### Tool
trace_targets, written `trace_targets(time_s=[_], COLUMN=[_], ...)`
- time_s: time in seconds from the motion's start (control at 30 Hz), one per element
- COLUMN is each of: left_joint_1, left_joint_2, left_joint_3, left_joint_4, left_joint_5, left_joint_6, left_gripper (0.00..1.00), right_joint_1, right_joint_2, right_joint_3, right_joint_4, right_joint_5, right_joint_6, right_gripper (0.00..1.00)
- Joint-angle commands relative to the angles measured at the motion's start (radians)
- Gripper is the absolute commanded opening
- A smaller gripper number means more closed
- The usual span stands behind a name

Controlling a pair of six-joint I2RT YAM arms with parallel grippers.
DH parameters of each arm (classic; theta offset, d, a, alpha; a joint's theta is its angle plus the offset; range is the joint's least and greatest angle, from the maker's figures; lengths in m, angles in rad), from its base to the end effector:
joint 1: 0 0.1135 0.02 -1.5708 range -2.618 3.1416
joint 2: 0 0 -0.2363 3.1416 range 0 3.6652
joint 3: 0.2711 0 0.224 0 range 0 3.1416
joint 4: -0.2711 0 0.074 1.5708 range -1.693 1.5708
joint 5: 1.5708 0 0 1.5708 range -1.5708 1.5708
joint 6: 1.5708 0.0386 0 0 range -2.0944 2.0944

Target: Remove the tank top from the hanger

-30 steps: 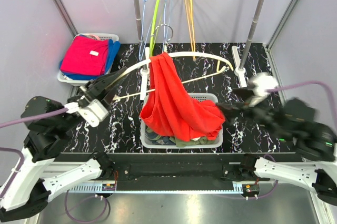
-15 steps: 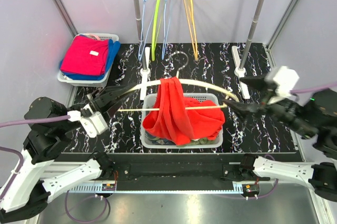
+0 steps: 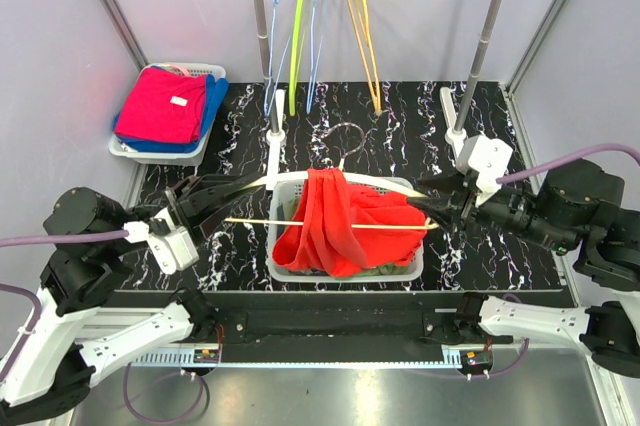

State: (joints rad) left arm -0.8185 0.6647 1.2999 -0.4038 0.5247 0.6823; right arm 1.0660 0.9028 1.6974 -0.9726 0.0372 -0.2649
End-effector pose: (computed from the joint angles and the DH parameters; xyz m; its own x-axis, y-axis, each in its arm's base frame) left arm 0.0383 -0.0692 0.4602 0.7302 0.0185 -0.6830 0.6502 0.2883 0.7029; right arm 0.0461 0.0805 0.4751 0.1417 -0.2845 -0.9481 -0.8495 0.4568 -0.2640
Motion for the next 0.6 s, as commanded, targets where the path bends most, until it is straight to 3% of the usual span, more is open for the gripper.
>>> trace_targets(time_s=[0.0, 0.13, 0.37, 0.47, 0.5, 0.57], left_joint_1=[0.002, 0.002, 0.002, 0.002, 0.002, 0.001], left_joint_2=[-0.024, -0.022, -0.007, 0.006, 0.01, 0.026], left_joint_3=[0.022, 0.018, -0.028, -0.057, -0.054, -0.031], left_joint_4=[0.086, 0.109, 0.206, 0.24, 0.24, 0.221], left_joint_5=[0.02, 0.012, -0.054, -0.138, -0.152, -0.19], left_joint_6=[-0.009, -0.013, -0.035, -0.058, -0.062, -0.07], left_gripper=[0.0, 0.0, 0.02, 0.52, 0.88, 0.93], right_joint_1=[-0.001, -0.001, 0.0, -0.001, -0.001, -0.001], right_joint_2=[-0.01, -0.034, -0.065, -0.07, -0.068, -0.061], right_joint_3=[0.03, 0.024, 0.034, 0.042, 0.042, 0.044], right_joint_4=[-0.005, -0.011, -0.011, -0.018, -0.032, -0.058], right_joint_5=[-0.034, -0.034, -0.013, 0.042, 0.056, 0.107], right_joint_6=[0.007, 0.027, 0.055, 0.052, 0.049, 0.03], right_gripper=[0.25, 0.01, 0.0, 0.0, 0.0, 0.0])
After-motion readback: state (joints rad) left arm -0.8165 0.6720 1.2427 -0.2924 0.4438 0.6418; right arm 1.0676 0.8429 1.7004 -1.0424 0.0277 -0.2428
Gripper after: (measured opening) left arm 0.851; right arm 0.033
